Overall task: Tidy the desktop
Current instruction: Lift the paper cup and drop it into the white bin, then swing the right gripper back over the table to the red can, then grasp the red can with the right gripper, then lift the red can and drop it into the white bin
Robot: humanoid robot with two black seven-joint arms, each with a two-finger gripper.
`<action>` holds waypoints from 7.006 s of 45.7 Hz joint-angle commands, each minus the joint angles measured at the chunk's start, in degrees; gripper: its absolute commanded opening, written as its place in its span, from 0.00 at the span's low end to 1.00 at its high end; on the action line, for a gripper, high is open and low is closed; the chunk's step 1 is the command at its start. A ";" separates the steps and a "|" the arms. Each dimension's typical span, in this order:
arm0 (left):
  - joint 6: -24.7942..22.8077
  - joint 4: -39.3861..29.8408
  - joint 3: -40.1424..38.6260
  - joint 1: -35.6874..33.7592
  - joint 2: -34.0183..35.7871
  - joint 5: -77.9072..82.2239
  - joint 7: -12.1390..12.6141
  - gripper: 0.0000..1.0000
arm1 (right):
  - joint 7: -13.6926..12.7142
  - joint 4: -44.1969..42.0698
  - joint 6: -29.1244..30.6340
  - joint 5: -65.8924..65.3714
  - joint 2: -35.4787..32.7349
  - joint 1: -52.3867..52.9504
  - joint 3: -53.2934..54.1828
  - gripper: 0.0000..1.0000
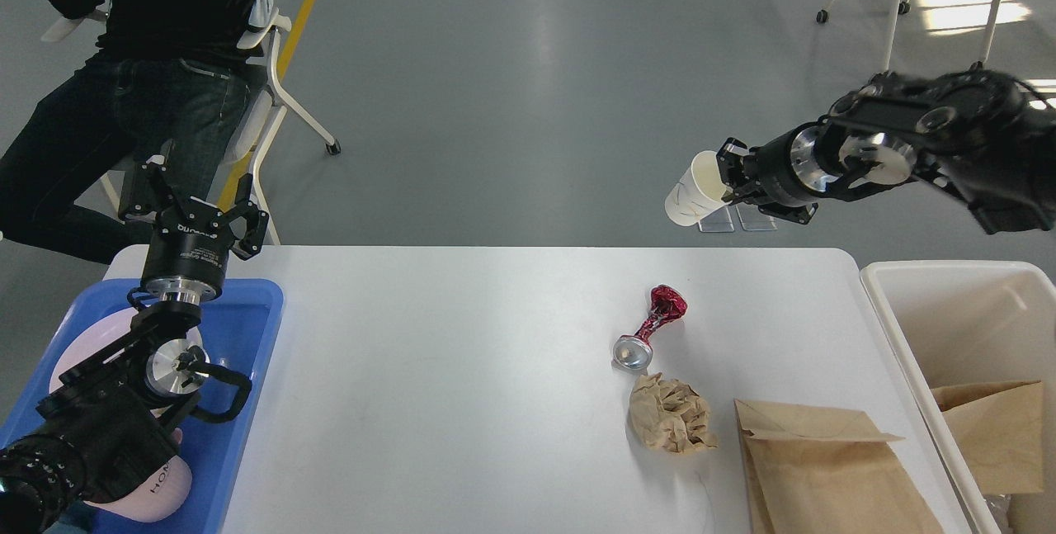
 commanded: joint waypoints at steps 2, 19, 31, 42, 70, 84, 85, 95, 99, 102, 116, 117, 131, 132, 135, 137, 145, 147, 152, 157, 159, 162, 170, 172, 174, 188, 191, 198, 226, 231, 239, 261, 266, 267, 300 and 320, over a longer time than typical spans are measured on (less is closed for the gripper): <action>-0.04 0.00 0.00 0.00 0.00 0.02 -0.07 0.97 | 0.00 5.33 6.71 0.00 -6.26 9.57 -0.53 0.00; 0.05 0.00 0.00 0.00 0.00 0.02 0.02 0.97 | 0.27 9.82 14.20 0.00 -16.20 18.47 -4.66 0.00; 0.05 0.00 0.00 0.00 0.00 -0.06 0.02 0.96 | 0.27 7.00 4.10 0.18 -21.56 7.75 -5.02 0.00; -0.04 0.00 0.00 0.00 0.00 0.02 -0.07 0.97 | 0.27 4.98 -15.06 0.26 -24.38 -9.47 -3.87 0.00; -0.04 0.00 0.00 0.00 0.00 -0.06 0.02 0.97 | 0.44 -14.17 -22.98 2.11 -22.36 -34.88 5.53 1.00; -0.04 0.00 0.00 0.00 0.00 0.02 0.02 0.97 | 0.44 -14.45 -22.02 2.20 -19.37 -34.98 6.15 1.00; 0.05 0.00 0.00 0.00 0.00 0.02 0.02 0.97 | 0.53 -14.27 -21.84 2.20 -18.85 -34.37 6.15 1.00; -0.04 0.00 0.00 0.00 0.00 0.02 0.02 0.97 | 0.53 -11.81 -14.73 2.11 -12.96 -21.89 5.01 1.00; 0.05 0.00 0.00 0.00 0.00 0.02 0.02 0.97 | 0.53 -10.93 -9.37 2.11 -10.76 -17.41 3.69 1.00; 0.05 0.00 0.00 0.00 0.00 -0.06 0.02 0.97 | 0.53 -9.09 -5.24 2.20 -10.14 -13.11 2.29 1.00; 0.05 0.00 0.00 0.00 0.00 0.02 0.02 0.97 | 0.53 2.69 5.84 2.02 -1.89 3.16 -7.64 1.00; 0.05 0.00 0.00 0.00 0.00 0.02 0.02 0.97 | 0.53 3.74 6.02 2.11 -1.18 4.30 -8.87 1.00; -0.04 0.00 0.00 0.00 0.00 0.02 0.02 0.97 | 0.53 13.59 11.99 2.11 8.22 19.60 -15.74 1.00; -0.04 0.00 0.00 0.00 0.00 0.02 0.02 0.97 | 0.53 13.59 12.43 2.11 8.84 19.87 -15.74 1.00; -0.04 0.00 0.00 0.00 0.00 0.02 -0.07 0.97 | 0.53 13.16 12.09 2.02 10.86 19.26 -15.65 1.00; 0.05 0.00 0.00 0.00 0.00 0.02 0.02 0.97 | 0.44 12.37 11.47 1.85 11.83 18.12 -15.47 1.00; -0.04 0.00 0.00 0.00 0.00 -0.06 0.02 0.97 | 0.44 6.83 3.83 1.85 12.88 6.44 -13.19 1.00; -0.04 0.00 0.00 0.00 0.00 -0.06 0.02 0.97 | 0.44 5.43 2.16 1.85 13.85 3.36 -12.40 1.00; -0.04 0.00 0.00 0.00 0.00 0.02 0.02 0.97 | 0.44 0.95 0.13 1.76 16.40 -3.94 -11.69 1.00; -0.04 0.00 0.00 0.00 0.00 0.02 0.02 0.97 | 0.44 -5.20 -1.71 1.85 19.30 -10.18 -11.60 1.00; -0.04 0.00 0.00 0.00 0.00 0.02 0.02 0.97 | 0.44 -7.05 -2.59 1.85 20.18 -12.20 -11.60 1.00; 0.05 0.00 0.00 0.00 0.00 0.02 -0.07 0.97 | 0.44 -8.99 -4.17 1.85 21.06 -14.14 -11.60 1.00; 0.05 0.00 0.00 0.00 0.00 -0.06 0.02 0.97 | 0.36 -12.60 -10.06 1.50 23.34 -18.36 -12.04 1.00; 0.05 0.00 0.00 0.00 0.00 0.02 0.02 0.97 | 0.36 -13.30 -11.38 1.50 23.70 -19.50 -12.04 1.00; 0.05 0.00 0.00 0.00 0.00 0.02 0.02 0.97 | 0.36 -14.09 -12.78 1.50 24.31 -20.82 -11.96 1.00; 0.05 0.00 0.00 0.00 0.00 0.02 0.02 0.97 | 0.18 -20.68 -19.20 1.32 29.32 -28.56 -12.31 1.00; -0.04 0.00 0.00 0.00 0.00 0.02 0.02 0.97 | 0.09 -21.56 -19.47 1.32 29.67 -29.17 -12.40 1.00; -0.04 0.00 0.00 0.00 0.00 0.02 0.02 0.97 | 0.00 -21.74 -19.64 1.14 29.67 -29.17 -12.66 1.00; 0.05 0.00 0.00 0.00 0.00 0.02 0.02 0.97 | -1.05 -23.06 -19.56 0.88 30.90 -30.49 -13.27 0.72; -0.04 0.00 0.00 0.00 0.00 -0.06 0.02 0.97 | -2.63 -22.97 -19.56 0.97 30.90 -30.84 -13.27 0.59; -0.04 0.00 0.00 0.00 0.00 0.02 0.02 0.97 | -2.90 -22.88 -19.47 0.88 30.90 -31.28 -13.36 0.59; -0.04 0.00 0.00 0.00 0.00 0.02 -0.07 0.97 | -4.13 -22.44 -19.38 1.06 30.73 -31.46 -13.27 0.05; -0.04 0.00 0.00 0.00 0.00 0.02 0.02 0.97 | -4.65 -22.44 -19.38 1.14 30.73 -31.20 -13.10 0.00; -0.04 0.00 0.00 0.00 0.00 0.02 0.02 0.97 | -4.92 -22.44 -19.38 1.14 30.73 -31.02 -12.92 0.00; 0.05 0.00 0.00 0.00 0.00 -0.06 0.02 0.97 | -7.03 1.63 -15.43 2.11 9.65 -3.88 -7.13 0.00; -0.04 0.00 0.00 0.00 0.00 0.02 -0.07 0.97 | -6.94 11.31 7.25 2.20 -7.24 21.36 -6.77 0.00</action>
